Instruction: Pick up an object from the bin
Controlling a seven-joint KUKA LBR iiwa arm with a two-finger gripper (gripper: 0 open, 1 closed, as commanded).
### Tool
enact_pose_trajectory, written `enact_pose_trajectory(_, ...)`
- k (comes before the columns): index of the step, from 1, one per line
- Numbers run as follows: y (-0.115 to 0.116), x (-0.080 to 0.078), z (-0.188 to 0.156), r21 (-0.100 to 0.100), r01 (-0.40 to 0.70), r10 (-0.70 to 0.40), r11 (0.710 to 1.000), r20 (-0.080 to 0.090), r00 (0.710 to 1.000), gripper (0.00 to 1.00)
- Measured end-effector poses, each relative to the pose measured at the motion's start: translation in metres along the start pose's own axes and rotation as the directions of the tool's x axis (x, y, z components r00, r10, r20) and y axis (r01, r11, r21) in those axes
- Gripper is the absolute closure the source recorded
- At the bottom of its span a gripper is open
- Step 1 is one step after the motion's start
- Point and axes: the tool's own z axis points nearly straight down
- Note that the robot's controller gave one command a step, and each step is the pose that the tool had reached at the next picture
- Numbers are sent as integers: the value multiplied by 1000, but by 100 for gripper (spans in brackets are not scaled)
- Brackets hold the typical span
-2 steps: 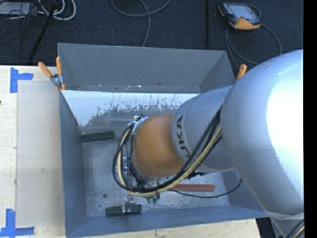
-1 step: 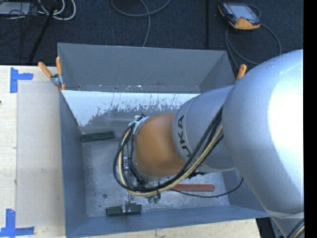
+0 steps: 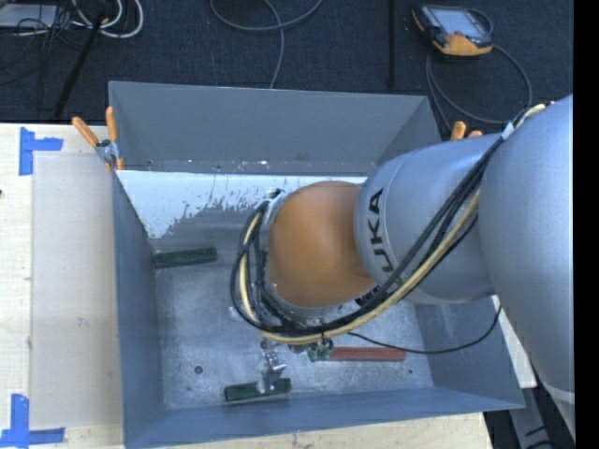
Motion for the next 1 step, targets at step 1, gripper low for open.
enact_pose_trajectory(1, 25, -10, -23, -6, 105, -105, 994, 10, 994, 0)
